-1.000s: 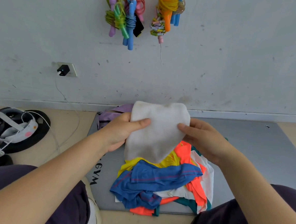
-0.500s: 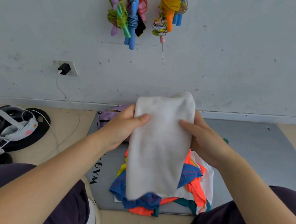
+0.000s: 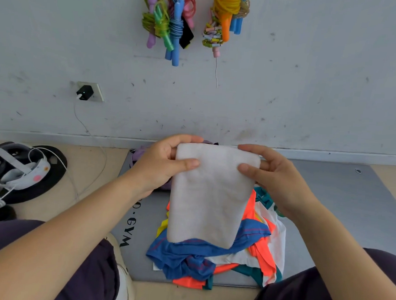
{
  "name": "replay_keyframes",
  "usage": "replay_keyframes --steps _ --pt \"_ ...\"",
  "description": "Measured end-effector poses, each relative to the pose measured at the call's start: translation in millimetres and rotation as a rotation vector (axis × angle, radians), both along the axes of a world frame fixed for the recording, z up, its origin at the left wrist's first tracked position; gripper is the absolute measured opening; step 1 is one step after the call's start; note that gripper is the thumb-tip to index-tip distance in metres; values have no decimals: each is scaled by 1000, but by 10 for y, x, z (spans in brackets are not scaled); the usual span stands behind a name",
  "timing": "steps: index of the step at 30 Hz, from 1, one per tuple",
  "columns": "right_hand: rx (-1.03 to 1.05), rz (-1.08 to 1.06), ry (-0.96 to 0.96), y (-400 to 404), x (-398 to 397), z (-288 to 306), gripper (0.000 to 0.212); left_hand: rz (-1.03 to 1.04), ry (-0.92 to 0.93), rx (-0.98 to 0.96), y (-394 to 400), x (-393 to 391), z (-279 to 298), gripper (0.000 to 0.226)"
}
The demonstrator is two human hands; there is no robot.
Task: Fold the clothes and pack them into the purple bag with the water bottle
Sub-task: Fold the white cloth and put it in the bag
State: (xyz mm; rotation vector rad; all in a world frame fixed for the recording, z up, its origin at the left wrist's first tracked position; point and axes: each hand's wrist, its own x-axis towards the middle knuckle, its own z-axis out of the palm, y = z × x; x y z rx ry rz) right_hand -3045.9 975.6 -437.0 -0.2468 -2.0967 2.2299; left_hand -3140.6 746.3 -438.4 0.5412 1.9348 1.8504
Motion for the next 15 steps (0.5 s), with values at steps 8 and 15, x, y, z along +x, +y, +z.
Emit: replay_keyframes --steps 8,15 --pt "716 -46 -45 -16 9 33 28 101 282 -383 -5 -44 -40 29" --pt "736 22 -56 91 26 79 7 78 321 -458 -28 -51 20 13"
